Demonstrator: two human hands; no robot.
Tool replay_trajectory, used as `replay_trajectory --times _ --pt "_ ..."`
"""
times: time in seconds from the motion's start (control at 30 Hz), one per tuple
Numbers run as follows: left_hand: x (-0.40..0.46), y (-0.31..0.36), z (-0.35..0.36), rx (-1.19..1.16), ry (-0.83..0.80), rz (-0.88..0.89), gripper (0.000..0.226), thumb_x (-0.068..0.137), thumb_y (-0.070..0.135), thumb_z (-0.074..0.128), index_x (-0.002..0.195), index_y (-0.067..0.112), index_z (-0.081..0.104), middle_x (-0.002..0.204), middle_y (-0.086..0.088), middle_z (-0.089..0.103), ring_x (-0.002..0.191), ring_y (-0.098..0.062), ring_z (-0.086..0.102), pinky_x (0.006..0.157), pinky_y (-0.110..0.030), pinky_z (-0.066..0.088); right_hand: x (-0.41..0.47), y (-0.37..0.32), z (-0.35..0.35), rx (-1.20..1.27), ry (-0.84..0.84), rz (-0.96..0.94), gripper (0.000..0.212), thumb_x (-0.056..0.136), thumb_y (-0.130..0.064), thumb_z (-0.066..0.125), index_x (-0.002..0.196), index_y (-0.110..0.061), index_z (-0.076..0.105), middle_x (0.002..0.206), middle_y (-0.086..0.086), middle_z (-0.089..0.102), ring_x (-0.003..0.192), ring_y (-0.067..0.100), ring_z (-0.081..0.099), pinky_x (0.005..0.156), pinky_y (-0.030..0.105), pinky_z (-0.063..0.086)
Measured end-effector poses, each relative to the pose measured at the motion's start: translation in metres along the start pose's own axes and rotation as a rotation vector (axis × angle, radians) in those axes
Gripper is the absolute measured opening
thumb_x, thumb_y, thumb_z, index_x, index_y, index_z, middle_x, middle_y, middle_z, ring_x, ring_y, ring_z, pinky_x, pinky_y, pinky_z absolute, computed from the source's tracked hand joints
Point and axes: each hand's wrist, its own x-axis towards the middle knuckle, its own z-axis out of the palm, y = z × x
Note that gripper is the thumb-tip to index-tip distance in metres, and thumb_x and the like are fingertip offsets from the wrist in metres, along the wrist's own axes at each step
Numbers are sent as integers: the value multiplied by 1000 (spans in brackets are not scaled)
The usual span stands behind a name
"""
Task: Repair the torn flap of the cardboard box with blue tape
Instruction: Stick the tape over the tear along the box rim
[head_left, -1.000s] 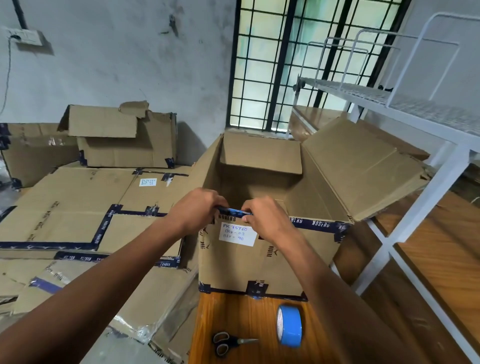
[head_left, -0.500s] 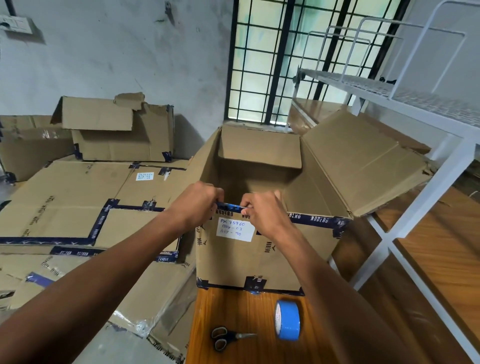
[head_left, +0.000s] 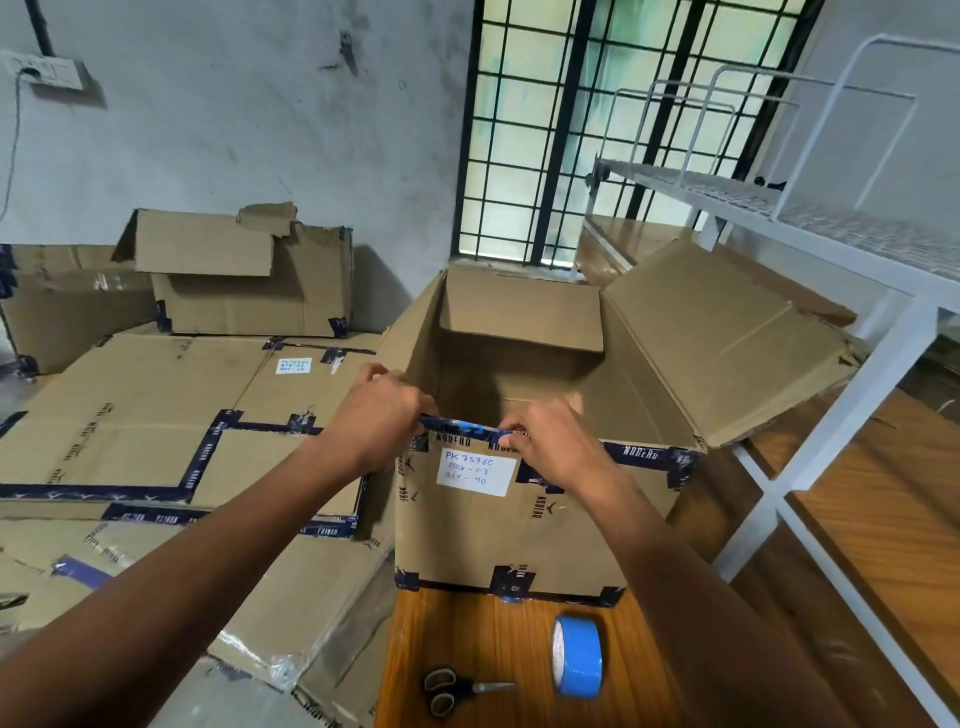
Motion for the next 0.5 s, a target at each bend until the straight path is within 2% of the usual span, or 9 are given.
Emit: replay_trajectory --times 0.07,0.13,0.27,0.37,0.47,0.5 --pt "3 1 -1 -34 -22 -14 25 102 28 70 124 38 74 112 10 76 119 -18 62 122 -46 30 -1 0 2 11 25 1 16 101 -39 67 105 -31 81 88 -11 75 96 15 58 104 44 31" --pt "6 3 -4 -87 -35 -21 21 101 25 71 119 35 76 104 10 76 107 -15 65 119 -43 38 -1 -2 4 19 40 13 17 102 -38 66 102 -29 81 86 -10 74 96 16 57 102 43 32" --pt "7 2 -10 -186 -73 -50 22 98 17 75 118 26 82 103 3 79 96 -15 65 93 -37 59 -1 -4 6 11 56 28 14 101 -38 68 99 -30 80 86 -8 73 95 19 59 100 43 33" --pt "7 3 -15 -178 -141 -35 24 100 19 73 123 26 79 107 2 76 95 -15 65 83 -32 59 -2 -4 4 -13 16 4 14 97 -40 73 106 -30 79 89 -7 74 99 22 61 99 42 34" --pt "10 16 -17 -117 -145 2 27 100 22 72 127 26 75 112 0 69 99 -17 62 80 -32 55 -3 -15 2 -5 36 -72 37 92 -43 78 125 -26 74 104 0 78 103 26 67 93 36 43" --pt "11 21 -16 -123 -126 7 29 100 21 71 128 26 74 113 0 67 100 -18 62 79 -32 54 -3 -21 2 32 53 -80 37 92 -42 78 126 -25 74 105 2 79 101 27 68 88 35 48"
